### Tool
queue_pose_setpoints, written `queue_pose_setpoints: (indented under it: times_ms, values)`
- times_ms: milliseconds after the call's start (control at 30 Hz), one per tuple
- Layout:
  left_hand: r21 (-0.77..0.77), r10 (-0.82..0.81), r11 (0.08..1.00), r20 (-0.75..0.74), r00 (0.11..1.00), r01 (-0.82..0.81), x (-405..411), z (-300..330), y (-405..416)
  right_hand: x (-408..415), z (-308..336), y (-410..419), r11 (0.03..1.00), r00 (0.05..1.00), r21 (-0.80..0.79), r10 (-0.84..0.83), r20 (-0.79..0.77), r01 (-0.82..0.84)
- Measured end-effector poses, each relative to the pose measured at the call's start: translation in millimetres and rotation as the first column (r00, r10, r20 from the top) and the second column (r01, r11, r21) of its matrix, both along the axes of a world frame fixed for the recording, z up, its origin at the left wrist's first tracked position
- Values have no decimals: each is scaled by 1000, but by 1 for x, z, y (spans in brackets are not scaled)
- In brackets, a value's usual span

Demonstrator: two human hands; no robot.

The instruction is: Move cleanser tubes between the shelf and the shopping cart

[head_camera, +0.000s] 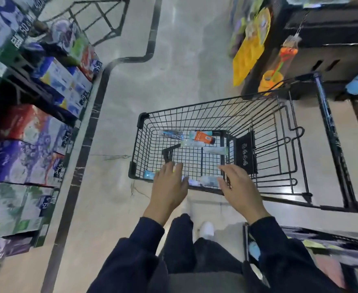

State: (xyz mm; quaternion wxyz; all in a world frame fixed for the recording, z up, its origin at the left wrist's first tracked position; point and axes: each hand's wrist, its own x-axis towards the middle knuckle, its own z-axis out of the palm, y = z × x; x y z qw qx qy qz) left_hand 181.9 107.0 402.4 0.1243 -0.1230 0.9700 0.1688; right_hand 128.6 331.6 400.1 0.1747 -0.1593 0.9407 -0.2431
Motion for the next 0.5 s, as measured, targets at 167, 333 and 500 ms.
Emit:
queue_pose_setpoints:
  times_ms: [167,333,500]
  values:
    - [61,-33,998,154,988,24,-80,-58,-17,-72,-47,-17,996,991,86,2,130,-14]
    - [138,-78,990,296,952,38,-153,-127,-36,-137,-104,-38,986,959,166,-65,275,19]
    - [361,110,877,490,865,-317,-220,-217,-43,-191,-199,-58,888,710,104,-424,563,448]
